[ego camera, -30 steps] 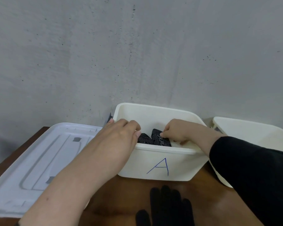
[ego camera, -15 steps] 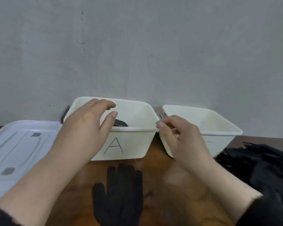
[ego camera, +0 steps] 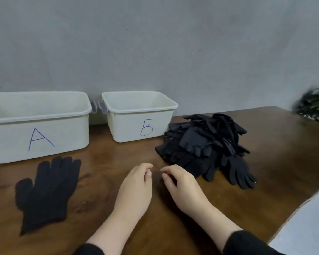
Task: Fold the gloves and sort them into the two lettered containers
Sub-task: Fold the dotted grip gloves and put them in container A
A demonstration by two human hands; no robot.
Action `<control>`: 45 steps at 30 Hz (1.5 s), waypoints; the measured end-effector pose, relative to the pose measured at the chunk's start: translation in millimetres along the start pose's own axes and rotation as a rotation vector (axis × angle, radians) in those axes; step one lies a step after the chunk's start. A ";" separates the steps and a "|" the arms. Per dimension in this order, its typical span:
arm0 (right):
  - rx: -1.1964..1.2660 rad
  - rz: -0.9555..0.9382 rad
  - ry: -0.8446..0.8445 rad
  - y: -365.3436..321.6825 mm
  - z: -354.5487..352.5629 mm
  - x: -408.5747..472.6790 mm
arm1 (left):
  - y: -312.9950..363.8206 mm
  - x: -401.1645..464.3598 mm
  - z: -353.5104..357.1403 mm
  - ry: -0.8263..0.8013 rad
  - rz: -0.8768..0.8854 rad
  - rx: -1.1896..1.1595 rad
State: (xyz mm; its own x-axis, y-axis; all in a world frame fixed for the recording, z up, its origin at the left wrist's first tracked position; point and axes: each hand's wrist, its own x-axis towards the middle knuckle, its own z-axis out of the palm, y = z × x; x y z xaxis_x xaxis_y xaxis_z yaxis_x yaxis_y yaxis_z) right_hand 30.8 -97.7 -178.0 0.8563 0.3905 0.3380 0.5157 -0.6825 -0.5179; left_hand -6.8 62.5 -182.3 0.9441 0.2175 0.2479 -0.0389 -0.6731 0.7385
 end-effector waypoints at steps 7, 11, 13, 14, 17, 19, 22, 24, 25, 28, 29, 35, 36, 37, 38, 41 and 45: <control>-0.034 -0.047 0.121 14.2 -53.9 19.1 | -6.2 -3.2 1.3 -0.032 0.090 0.040; -0.211 -0.107 0.161 29.1 -99.4 61.9 | -4.5 3.1 3.4 -0.010 0.103 0.050; -0.288 -0.090 0.173 39.5 -117.6 87.0 | -3.6 7.8 4.6 0.008 0.116 0.054; -0.319 -0.060 0.174 44.1 -125.0 99.4 | -3.1 10.1 5.0 0.015 0.120 0.056; -0.387 0.076 0.123 56.9 -138.4 135.2 | -1.4 18.0 6.5 0.024 0.140 0.058; -0.445 0.167 0.047 66.2 -142.1 158.0 | -0.3 23.2 7.4 0.024 0.158 0.067; -0.540 0.263 -0.059 82.0 -141.7 186.4 | -2.7 31.5 9.2 0.028 0.179 0.067; -0.581 0.279 -0.101 92.0 -137.4 197.5 | -5.1 36.0 9.7 0.033 0.183 0.053; -0.594 0.282 -0.110 96.9 -134.4 201.6 | -6.3 38.1 9.9 0.036 0.183 0.044; -0.566 0.296 -0.083 99.8 -131.1 207.6 | -9.1 43.3 10.2 0.047 0.192 0.019; -0.509 0.305 -0.043 97.6 -133.1 208.3 | -9.7 44.4 10.0 0.053 0.196 0.016; -0.016 0.191 0.365 57.8 -166.0 208.0 | -10.9 46.0 8.5 0.097 0.188 -0.032; 0.013 0.163 0.375 45.2 -171.0 204.8 | -10.7 45.9 8.2 0.101 0.187 -0.037; 0.037 0.139 0.383 32.8 -175.5 201.4 | -9.6 45.6 7.3 0.109 0.184 -0.047; 0.061 0.116 0.390 19.4 -178.9 196.6 | -8.6 45.5 6.4 0.121 0.180 -0.069; 0.192 0.075 0.300 -17.5 -180.6 180.9 | -2.7 43.0 1.2 0.156 0.148 -0.247; 0.264 0.104 -0.046 -49.5 -150.7 152.4 | 9.4 30.9 -7.0 0.104 0.151 -0.630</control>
State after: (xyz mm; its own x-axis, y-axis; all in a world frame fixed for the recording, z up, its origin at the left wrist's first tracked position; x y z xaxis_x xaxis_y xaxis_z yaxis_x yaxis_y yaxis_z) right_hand 131.5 -97.5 17.5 0.9022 0.3585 0.2398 0.4096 -0.5382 -0.7366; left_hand 19.7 67.9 -163.3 0.8777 0.2419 0.4136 -0.3827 -0.1657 0.9089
